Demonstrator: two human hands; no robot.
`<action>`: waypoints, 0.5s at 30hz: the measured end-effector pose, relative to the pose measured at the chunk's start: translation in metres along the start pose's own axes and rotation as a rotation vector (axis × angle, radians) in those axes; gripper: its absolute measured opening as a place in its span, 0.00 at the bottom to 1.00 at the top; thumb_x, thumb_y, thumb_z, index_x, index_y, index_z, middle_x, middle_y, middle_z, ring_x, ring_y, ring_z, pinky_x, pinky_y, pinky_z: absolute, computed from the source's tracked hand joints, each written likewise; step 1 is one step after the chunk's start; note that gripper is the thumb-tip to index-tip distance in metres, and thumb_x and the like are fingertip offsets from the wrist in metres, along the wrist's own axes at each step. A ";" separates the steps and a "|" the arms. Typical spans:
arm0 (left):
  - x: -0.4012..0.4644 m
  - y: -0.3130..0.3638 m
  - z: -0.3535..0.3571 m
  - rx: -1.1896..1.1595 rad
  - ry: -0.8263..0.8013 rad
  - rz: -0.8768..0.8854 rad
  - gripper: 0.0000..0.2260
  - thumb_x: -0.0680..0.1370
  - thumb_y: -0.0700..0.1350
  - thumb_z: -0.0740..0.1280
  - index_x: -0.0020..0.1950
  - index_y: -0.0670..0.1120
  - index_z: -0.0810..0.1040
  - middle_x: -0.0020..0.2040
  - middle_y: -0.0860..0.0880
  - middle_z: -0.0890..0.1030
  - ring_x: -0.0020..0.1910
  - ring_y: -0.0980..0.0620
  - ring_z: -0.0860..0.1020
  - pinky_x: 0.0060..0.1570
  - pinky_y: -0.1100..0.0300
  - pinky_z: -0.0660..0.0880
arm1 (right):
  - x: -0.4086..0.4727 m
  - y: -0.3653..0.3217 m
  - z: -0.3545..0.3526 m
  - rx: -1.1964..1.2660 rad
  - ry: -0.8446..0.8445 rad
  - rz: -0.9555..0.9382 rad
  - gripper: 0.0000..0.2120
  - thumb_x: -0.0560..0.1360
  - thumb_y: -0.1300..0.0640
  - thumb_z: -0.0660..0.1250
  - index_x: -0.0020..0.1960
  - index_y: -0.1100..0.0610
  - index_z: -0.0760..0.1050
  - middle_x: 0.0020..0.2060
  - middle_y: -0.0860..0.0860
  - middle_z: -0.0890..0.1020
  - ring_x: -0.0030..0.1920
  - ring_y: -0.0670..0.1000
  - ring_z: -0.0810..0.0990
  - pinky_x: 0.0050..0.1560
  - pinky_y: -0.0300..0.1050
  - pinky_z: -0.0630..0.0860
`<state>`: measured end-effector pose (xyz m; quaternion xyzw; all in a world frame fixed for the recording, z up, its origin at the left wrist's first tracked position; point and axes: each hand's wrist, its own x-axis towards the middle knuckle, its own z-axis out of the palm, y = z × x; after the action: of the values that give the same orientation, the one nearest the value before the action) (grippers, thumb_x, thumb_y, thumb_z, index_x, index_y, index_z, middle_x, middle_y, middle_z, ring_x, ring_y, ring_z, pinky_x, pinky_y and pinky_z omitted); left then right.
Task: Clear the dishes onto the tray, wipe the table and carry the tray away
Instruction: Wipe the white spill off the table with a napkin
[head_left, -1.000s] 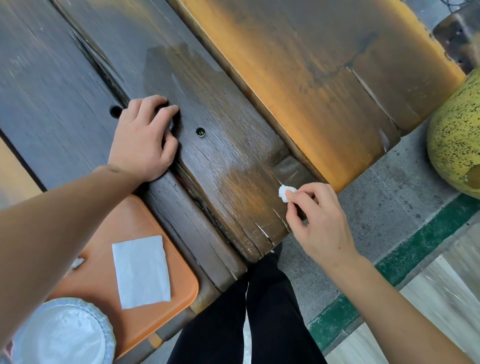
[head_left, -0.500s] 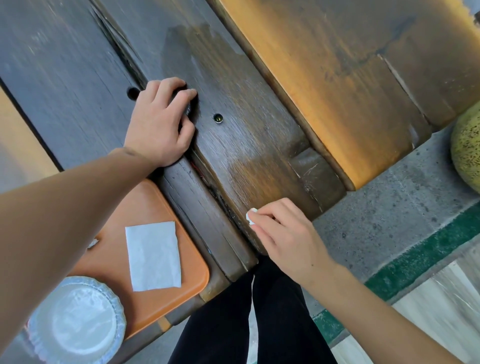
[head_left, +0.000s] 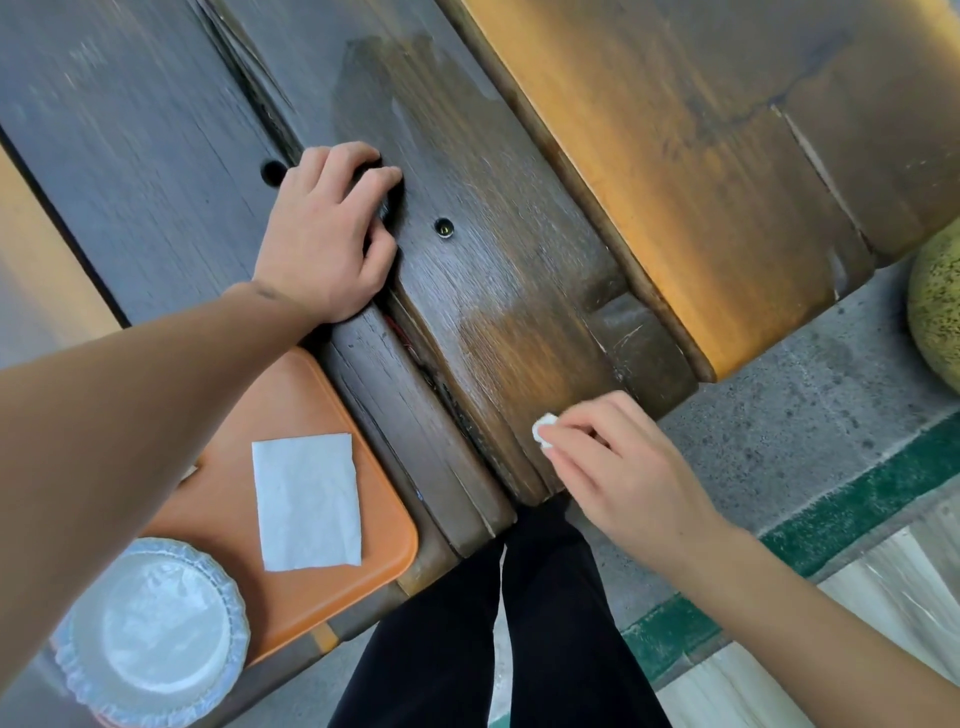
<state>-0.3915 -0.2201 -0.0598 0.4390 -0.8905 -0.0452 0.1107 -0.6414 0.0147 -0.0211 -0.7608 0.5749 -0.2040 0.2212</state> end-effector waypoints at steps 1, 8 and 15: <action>0.000 0.000 0.000 0.001 0.002 -0.003 0.20 0.76 0.42 0.62 0.67 0.39 0.76 0.65 0.37 0.76 0.58 0.36 0.74 0.56 0.45 0.71 | 0.007 -0.001 0.004 -0.007 -0.006 0.015 0.07 0.80 0.63 0.66 0.49 0.64 0.82 0.43 0.55 0.80 0.43 0.56 0.76 0.44 0.46 0.75; -0.001 0.000 -0.001 -0.007 0.009 -0.008 0.20 0.76 0.42 0.62 0.67 0.39 0.75 0.65 0.37 0.76 0.58 0.36 0.73 0.56 0.46 0.69 | -0.025 -0.010 0.002 -0.166 -0.176 -0.142 0.06 0.76 0.67 0.67 0.41 0.61 0.80 0.37 0.53 0.77 0.38 0.55 0.75 0.41 0.49 0.76; -0.001 0.001 0.000 -0.003 0.015 -0.005 0.20 0.76 0.41 0.62 0.67 0.39 0.76 0.65 0.37 0.76 0.57 0.36 0.73 0.56 0.46 0.70 | -0.015 0.011 -0.011 -0.018 0.013 0.061 0.06 0.78 0.64 0.68 0.46 0.65 0.82 0.42 0.55 0.80 0.43 0.54 0.76 0.43 0.45 0.76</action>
<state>-0.3911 -0.2185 -0.0595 0.4414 -0.8885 -0.0433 0.1179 -0.6595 0.0253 -0.0192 -0.7436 0.6012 -0.1967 0.2168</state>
